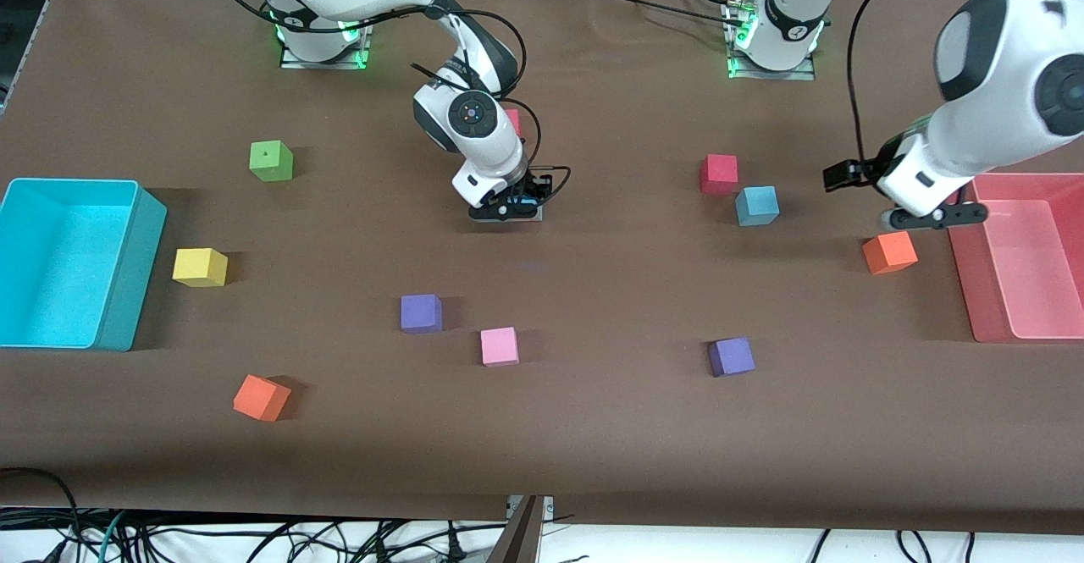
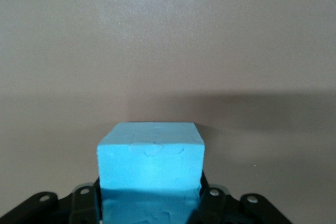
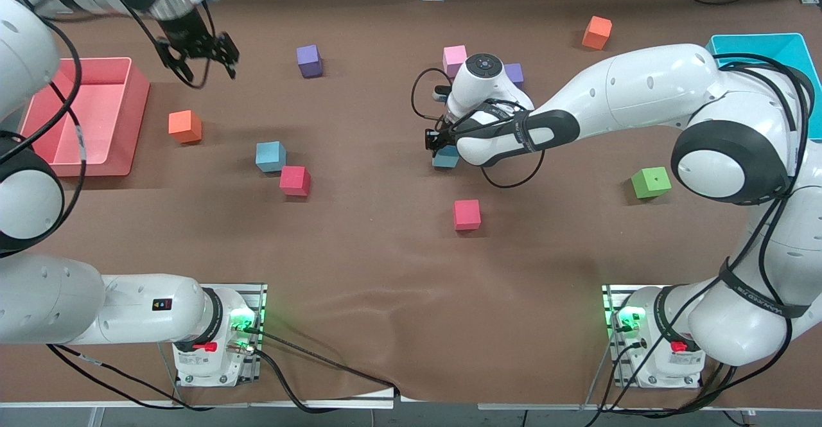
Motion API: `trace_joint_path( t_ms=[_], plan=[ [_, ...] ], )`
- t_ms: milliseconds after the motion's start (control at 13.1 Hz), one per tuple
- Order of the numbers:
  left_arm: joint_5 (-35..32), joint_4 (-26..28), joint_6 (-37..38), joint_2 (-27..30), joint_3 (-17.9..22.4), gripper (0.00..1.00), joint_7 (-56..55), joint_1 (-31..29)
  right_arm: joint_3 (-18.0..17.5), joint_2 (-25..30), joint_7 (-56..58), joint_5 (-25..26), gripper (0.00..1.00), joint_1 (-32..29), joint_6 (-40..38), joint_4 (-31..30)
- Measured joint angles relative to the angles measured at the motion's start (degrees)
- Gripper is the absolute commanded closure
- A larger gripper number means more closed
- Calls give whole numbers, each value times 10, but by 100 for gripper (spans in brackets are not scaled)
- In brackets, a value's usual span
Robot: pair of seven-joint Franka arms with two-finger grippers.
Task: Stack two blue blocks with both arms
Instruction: 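Set the cube down with the right gripper while the left gripper grasps another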
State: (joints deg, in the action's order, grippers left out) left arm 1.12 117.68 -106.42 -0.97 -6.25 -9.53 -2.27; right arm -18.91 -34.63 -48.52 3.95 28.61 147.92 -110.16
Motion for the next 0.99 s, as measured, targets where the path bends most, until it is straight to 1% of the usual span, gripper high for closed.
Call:
trace_joint_path(
  t_ms=[228, 380, 609, 685, 913, 989],
  plan=[
    [17, 114, -145, -7, -7, 1, 0, 2, 1, -1, 0, 10, 1, 0, 10, 5],
    [20, 153, -202, -25, -10, 1, -2, 7, 3, -1, 0, 15, 1, 0, 13, 19],
    [20, 162, -240, -64, -12, 1, -30, 30, 4, 13, 16, 17, 0, -1, 7, 45],
    [20, 163, -253, -75, -14, 1, -37, 37, 4, 29, 46, 18, 0, -3, -15, 47],
    [20, 183, -311, -102, -14, 0, -41, 47, 7, 93, 206, 18, 0, -30, -133, 48],
    [20, 189, -321, -109, -14, 0, -41, 48, 7, 116, 270, 10, 0, -45, -166, 45]
  ],
)
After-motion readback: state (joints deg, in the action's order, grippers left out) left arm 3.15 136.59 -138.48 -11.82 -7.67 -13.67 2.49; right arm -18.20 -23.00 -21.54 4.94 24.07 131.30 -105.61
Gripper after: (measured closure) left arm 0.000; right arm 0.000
